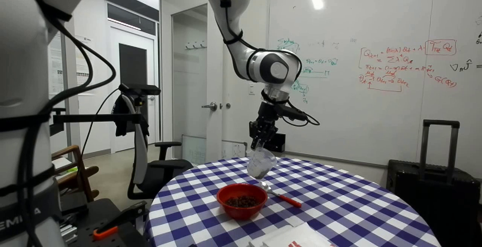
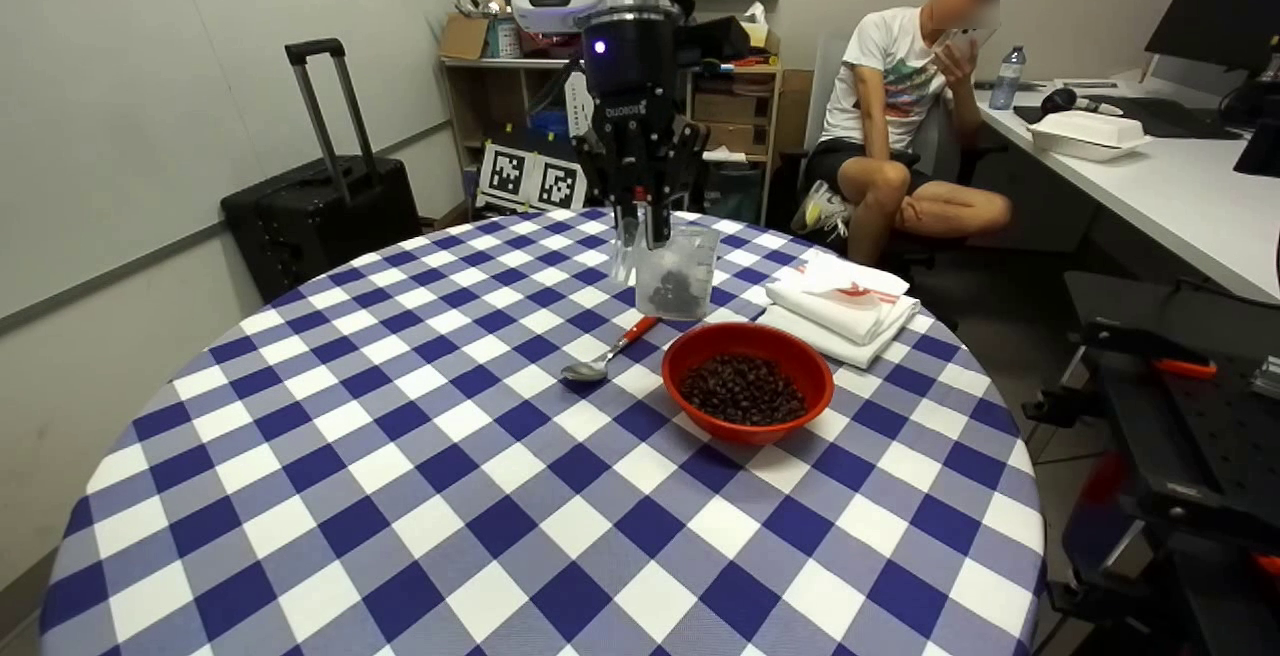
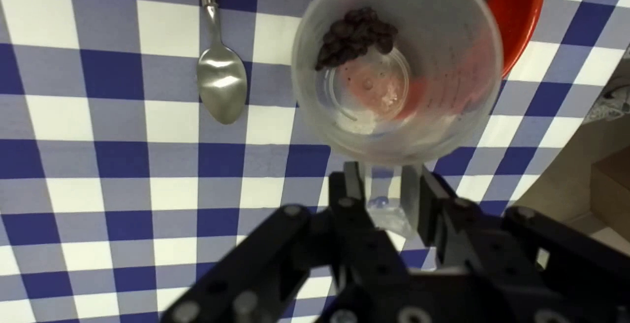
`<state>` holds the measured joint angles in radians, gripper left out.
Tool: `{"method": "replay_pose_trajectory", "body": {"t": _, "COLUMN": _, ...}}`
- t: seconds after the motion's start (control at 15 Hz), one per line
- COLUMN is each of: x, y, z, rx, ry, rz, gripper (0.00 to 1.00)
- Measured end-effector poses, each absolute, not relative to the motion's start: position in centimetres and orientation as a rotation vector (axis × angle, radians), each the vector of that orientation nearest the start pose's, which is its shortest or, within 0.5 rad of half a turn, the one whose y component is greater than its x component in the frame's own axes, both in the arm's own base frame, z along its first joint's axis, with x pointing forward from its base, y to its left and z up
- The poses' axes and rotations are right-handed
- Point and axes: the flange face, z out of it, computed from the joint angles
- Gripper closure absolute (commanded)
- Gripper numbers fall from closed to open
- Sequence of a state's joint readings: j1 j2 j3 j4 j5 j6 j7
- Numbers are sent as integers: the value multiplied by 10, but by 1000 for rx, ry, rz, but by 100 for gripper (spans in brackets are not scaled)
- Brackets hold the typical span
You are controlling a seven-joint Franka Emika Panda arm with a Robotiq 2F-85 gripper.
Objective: Pour some of the things in the jug into the bowl
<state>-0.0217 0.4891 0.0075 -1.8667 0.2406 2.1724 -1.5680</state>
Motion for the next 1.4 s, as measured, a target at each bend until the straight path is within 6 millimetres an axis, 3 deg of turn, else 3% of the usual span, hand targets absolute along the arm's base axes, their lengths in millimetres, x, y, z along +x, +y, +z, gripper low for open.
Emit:
{"method": "replay_pose_trajectory", "body": {"t": 0.6, "x": 609, "y": 96, "z": 244, "rx": -2287, "ry": -2091, "rz": 114, "gripper": 93}}
{"method": "replay_pose_trajectory", "body": {"t": 1.0, "x": 607, "y": 125, "z": 241, "rx": -2292, "ry": -2131, "rz": 140, "gripper": 93}}
{"method": "replay_pose_trajectory", "body": {"t": 1.4, "x": 602, "y": 158, "z": 223, "rx": -2256, "ry": -2172, "rz": 173, "gripper": 93}}
